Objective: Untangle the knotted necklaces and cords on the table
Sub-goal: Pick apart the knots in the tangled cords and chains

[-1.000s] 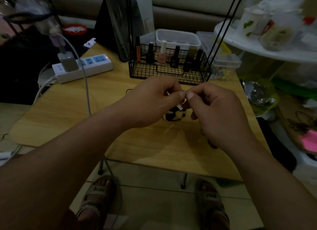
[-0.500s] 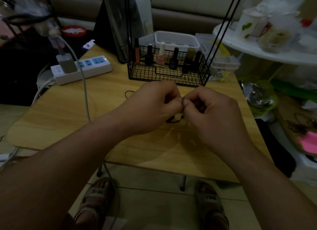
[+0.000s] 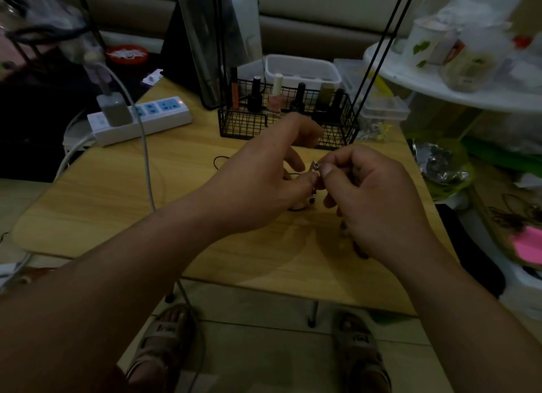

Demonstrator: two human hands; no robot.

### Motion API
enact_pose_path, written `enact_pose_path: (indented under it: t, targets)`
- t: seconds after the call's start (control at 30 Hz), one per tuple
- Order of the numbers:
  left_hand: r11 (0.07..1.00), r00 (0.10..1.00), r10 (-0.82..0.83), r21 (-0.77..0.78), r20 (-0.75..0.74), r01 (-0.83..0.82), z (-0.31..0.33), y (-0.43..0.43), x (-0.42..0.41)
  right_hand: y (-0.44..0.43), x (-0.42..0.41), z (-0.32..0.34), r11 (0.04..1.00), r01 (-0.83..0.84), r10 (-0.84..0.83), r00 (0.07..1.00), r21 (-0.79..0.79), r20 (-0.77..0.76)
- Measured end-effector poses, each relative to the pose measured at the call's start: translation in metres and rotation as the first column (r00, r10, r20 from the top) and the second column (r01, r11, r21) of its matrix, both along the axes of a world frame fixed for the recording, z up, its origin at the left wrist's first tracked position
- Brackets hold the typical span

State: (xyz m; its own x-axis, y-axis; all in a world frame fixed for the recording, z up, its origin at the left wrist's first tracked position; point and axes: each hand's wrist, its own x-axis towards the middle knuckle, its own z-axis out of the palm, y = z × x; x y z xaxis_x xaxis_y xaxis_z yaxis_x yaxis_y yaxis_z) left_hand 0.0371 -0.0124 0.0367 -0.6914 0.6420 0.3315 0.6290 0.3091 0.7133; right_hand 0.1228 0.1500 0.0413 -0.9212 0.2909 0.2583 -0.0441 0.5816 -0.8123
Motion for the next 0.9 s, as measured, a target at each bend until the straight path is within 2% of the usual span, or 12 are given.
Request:
enact_pose_path:
  t: [0.2,0.53,0.6,0.7,0.9]
  targets:
    - [1.0,0.999,-0.012,0.009,0.053,0.012,-0.0014,0.0001,-0.0016,0.001,0.0016,-0.0004,1.0,0.008,-0.008,1.0,0.021,-0.008]
    - [0.993,0.989,-0.042,-0.118,-0.144,0.025,0.0018,-0.0092,-0.006,0.0049,0.0015,0.003,1.0,-0.002,0.002,1.0,0.002,0.003]
    - [0.996,0.984,-0.008,-0.094,-0.18,-0.01,0.0019,-0.0087,-0.0041,0.0062,0.0016,0.0041,1.0,0.0,0.0,1.0,-0.024,0.01]
    - [0.999,0.99,0.009,-0.033,-0.138,-0.014,0.0028,-0.0056,0.001,0.0058,0.0019,0.0054,0.998,0.009,-0.009,1.0,-0.054,0.002]
    - [0.999,0.999,0.007,-0.034,-0.047,-0.008,-0.002,-0.0016,0.0029,0.0026,0.0008,0.0034,0.998,0.035,-0.036,0.999,-0.043,-0.009]
